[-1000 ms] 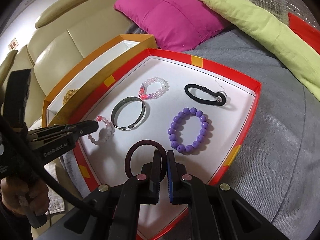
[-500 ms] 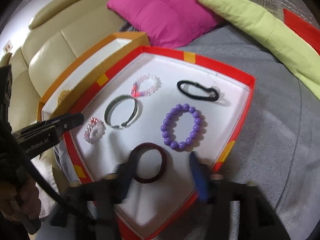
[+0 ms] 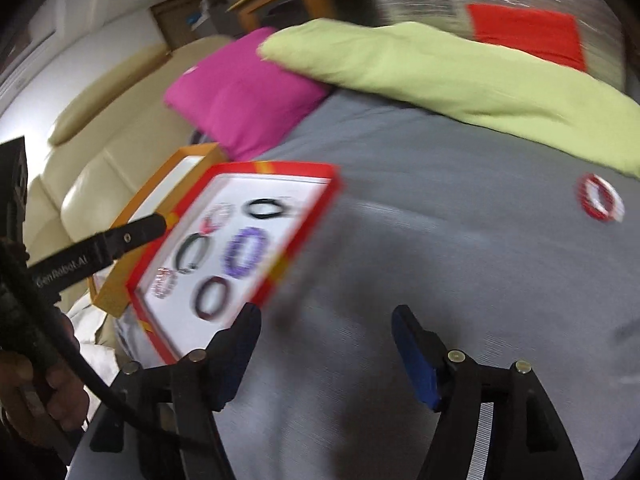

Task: Organize jewelry
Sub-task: 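Move both tools back over the red and white beaded bracelets on the bed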

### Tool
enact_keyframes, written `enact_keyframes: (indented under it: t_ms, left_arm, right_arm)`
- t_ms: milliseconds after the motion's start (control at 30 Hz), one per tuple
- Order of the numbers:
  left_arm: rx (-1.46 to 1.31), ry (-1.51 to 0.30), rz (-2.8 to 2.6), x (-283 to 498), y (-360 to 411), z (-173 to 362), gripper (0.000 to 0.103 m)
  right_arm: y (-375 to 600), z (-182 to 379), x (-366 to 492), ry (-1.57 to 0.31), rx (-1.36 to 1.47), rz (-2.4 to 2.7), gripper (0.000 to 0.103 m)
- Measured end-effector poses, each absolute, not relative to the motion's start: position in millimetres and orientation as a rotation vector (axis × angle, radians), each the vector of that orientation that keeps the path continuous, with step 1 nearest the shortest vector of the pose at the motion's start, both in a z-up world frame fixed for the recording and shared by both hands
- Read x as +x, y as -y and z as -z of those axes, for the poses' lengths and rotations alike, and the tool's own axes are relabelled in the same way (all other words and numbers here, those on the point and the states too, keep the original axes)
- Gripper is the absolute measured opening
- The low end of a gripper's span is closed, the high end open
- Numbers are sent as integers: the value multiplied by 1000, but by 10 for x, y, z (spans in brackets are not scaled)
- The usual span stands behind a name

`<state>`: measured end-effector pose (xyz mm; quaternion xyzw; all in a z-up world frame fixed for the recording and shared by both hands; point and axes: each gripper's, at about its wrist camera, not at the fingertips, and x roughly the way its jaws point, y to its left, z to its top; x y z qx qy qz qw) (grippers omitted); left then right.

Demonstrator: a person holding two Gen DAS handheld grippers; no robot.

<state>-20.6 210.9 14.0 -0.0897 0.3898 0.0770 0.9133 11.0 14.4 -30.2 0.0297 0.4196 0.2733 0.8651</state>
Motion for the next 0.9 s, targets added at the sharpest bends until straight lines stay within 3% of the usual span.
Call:
enact_keyframes:
  t_ms: [433, 900]
  left_arm:
    - [-124, -931, 48, 639, -385, 288, 64]
    - [-101, -971, 136, 1535, 395, 329, 64]
  right_arm:
    - [2056, 490, 471, -905, 265, -244, 71]
    - [2678, 561, 660, -838, 414, -146, 71]
